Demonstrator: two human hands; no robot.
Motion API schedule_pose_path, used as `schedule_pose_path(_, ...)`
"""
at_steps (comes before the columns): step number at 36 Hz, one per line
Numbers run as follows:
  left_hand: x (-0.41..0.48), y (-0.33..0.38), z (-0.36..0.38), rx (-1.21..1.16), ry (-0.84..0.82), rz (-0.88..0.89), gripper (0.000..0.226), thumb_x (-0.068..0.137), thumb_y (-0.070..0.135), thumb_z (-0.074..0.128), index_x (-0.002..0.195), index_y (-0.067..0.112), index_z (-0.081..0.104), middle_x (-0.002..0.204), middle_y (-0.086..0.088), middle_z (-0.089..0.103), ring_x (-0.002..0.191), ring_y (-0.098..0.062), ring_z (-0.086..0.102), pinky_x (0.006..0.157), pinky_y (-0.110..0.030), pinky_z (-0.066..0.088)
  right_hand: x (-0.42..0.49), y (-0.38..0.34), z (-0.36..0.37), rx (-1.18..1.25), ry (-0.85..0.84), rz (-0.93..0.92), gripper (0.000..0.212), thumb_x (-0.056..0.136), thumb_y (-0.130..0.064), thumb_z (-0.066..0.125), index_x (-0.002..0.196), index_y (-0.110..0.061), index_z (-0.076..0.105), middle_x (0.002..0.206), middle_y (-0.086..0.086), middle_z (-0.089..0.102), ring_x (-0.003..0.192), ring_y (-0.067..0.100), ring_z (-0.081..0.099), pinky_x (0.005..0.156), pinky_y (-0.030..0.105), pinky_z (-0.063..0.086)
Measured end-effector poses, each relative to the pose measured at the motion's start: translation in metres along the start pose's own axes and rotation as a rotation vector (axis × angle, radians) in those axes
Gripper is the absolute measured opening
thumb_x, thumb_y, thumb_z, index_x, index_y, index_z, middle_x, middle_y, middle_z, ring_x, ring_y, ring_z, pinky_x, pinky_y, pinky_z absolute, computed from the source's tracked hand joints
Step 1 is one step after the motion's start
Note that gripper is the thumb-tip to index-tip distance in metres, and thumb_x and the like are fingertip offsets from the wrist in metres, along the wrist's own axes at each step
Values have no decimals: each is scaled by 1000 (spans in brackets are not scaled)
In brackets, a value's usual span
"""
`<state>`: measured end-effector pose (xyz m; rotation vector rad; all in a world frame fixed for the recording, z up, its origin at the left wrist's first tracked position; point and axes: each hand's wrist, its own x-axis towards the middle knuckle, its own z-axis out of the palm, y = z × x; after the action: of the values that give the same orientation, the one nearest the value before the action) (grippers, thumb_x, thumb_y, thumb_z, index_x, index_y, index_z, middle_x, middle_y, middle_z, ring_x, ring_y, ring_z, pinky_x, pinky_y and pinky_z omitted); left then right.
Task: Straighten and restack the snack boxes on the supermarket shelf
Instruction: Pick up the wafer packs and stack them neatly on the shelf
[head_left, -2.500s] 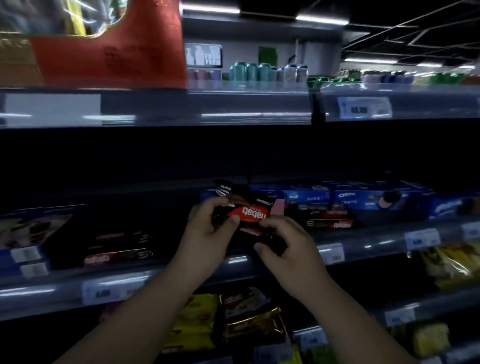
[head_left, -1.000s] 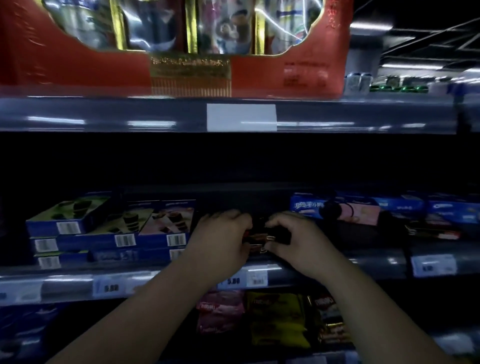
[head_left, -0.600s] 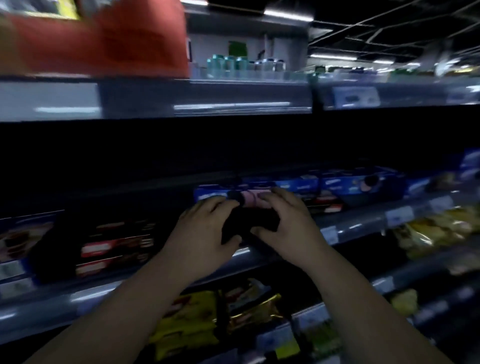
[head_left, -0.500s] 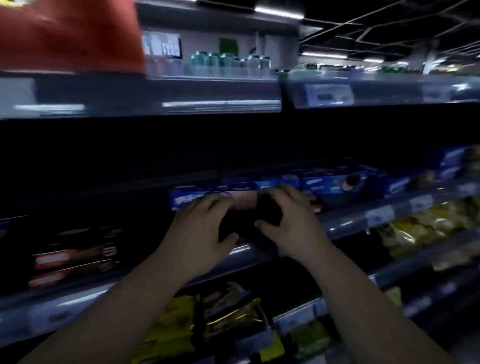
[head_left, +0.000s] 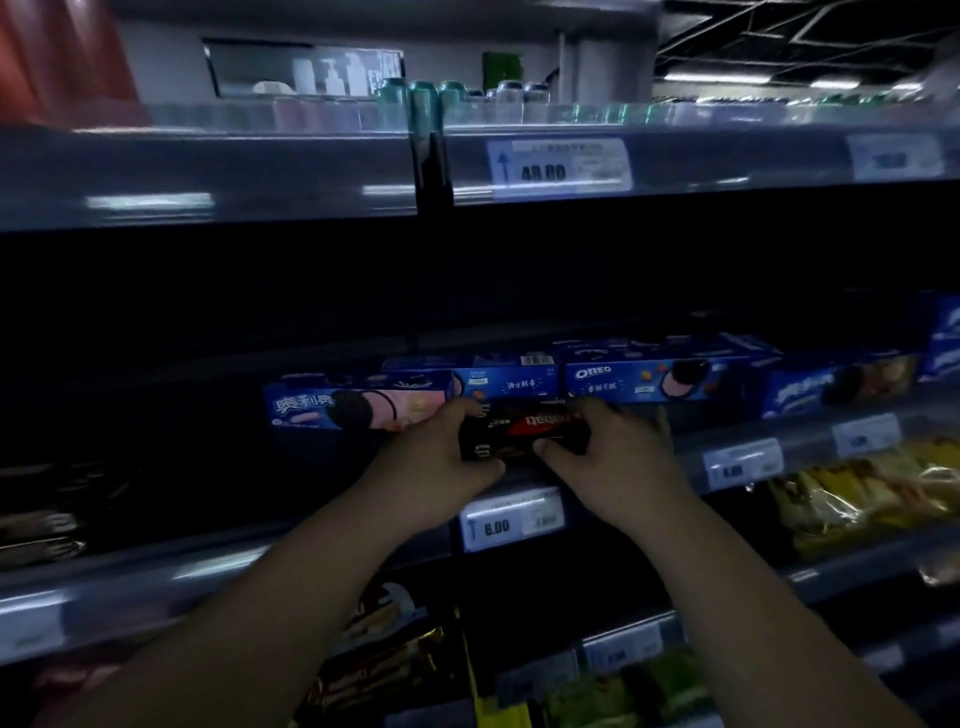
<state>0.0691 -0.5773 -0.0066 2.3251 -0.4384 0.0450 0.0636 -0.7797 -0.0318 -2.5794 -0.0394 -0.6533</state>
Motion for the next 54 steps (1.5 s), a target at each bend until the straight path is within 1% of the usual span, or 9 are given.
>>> schedule_pose_path(3, 1, 1, 4, -57, -1, 27, 51, 86, 34, 69, 130, 41, 44, 96, 33, 44, 91, 13, 48, 88, -21, 49, 0, 1, 1, -38, -45, 14, 56, 84, -63, 52, 132, -32, 48, 110, -6, 68, 111, 17, 59, 118, 49, 3)
schedule_pose_path(6, 0, -3, 7, -121, 60, 99, 52, 86, 29, 70, 129, 44, 46, 115, 27, 55, 102, 11, 52, 90, -17, 46, -4, -3, -2, 91, 55, -82, 48, 84, -47, 65, 127, -30, 57, 108, -5, 68, 104, 18, 59, 110, 49, 31)
schedule_pose_path(13, -19, -11, -5, -278, 360, 262, 55, 81, 8, 75, 115, 45, 53, 128, 12, 47, 101, -8, 64, 91, -31, 54, -15, -36, -5, 467, 269, -261, 45, 81, -14, 75, 124, -21, 62, 126, -4, 51, 109, -3, 46, 90, -1, 32)
schedule_pose_path(21, -72, -49, -70, -69, 650, 330, 47, 82, 8, 74, 113, 36, 55, 127, 9, 46, 106, 2, 57, 85, -13, 49, -18, -113, 27, 551, 243, -440, 56, 76, -9, 80, 125, -24, 58, 135, -9, 38, 121, -12, 38, 97, 3, 34)
schedule_pose_path(25, -106, -74, -111, 160, 747, 295, 40, 84, 18, 71, 113, 38, 51, 122, 12, 47, 112, 3, 51, 87, -7, 42, -23, -164, 51, 567, 249, -492, 51, 78, -18, 80, 124, -25, 59, 135, -6, 41, 123, 9, 46, 96, 30, 50)
schedule_pose_path(32, -161, -113, -185, 471, 783, 170, 34, 91, 32, 56, 123, 22, 54, 121, 4, 56, 99, -13, 58, 78, -27, 50, -33, -252, 82, 575, 170, -514, 45, 79, -31, 76, 121, -20, 66, 132, -2, 51, 115, 0, 42, 92, 2, 26)
schedule_pose_path(40, -189, -169, -233, 594, 724, 67, 37, 91, 19, 62, 127, 18, 55, 120, -5, 59, 99, -24, 57, 75, -27, 39, -42, -318, 118, 521, 36, -426, 43, 82, -38, 74, 123, -29, 64, 129, -13, 47, 109, 0, 43, 88, 15, 36)
schedule_pose_path(47, -201, -196, -232, 505, 596, 156, 45, 91, 16, 62, 134, 20, 50, 134, -2, 49, 114, -19, 50, 88, -24, 39, -52, -319, 134, 528, -104, -391, 45, 78, -39, 77, 118, -34, 58, 118, -20, 44, 105, -19, 41, 80, -4, 30)
schedule_pose_path(54, -193, -204, -223, 592, 603, 206, 57, 80, 21, 75, 132, 16, 52, 133, -7, 55, 119, -28, 53, 102, -42, 40, -56, -313, 138, 520, -96, -365, 53, 77, -34, 80, 123, -37, 53, 125, -15, 45, 111, -1, 47, 90, 12, 36)
